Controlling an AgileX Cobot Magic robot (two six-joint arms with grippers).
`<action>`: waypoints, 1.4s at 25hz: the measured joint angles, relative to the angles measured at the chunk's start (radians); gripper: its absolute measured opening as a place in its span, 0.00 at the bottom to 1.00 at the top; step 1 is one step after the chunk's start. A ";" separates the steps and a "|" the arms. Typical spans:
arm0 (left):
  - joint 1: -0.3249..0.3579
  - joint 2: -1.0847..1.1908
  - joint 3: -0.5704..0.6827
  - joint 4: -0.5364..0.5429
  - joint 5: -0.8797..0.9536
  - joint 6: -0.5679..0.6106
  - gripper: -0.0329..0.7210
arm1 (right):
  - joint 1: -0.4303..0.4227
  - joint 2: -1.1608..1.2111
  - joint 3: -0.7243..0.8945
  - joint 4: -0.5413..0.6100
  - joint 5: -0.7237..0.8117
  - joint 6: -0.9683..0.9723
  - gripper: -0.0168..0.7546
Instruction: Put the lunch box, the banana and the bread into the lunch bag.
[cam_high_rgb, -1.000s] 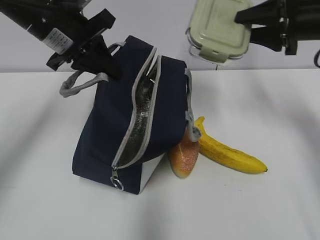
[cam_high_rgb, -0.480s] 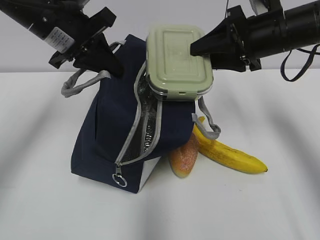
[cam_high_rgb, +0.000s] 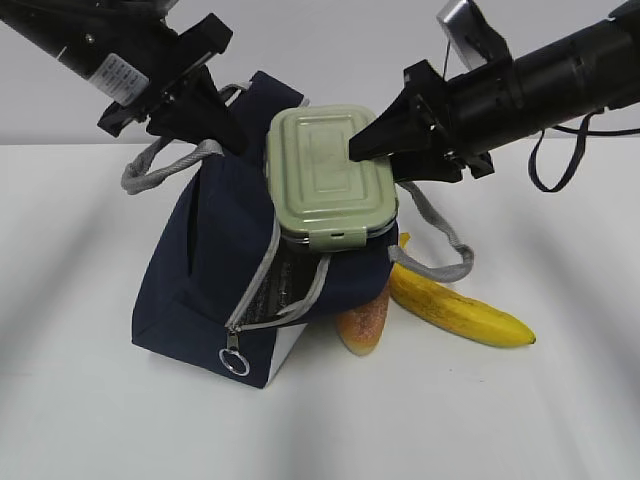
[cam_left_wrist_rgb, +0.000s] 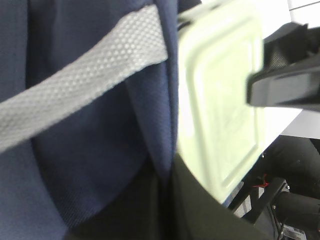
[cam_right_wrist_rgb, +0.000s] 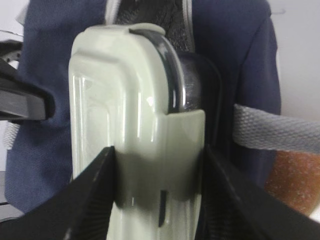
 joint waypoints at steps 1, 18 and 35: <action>0.000 0.000 0.000 0.000 0.000 0.000 0.04 | 0.015 0.000 0.000 -0.009 -0.012 0.008 0.50; 0.000 0.000 0.000 -0.047 0.003 0.040 0.04 | 0.110 0.125 -0.031 -0.004 -0.117 0.115 0.50; 0.000 0.000 0.000 0.070 0.044 0.044 0.04 | 0.223 0.249 -0.155 0.043 -0.134 0.121 0.50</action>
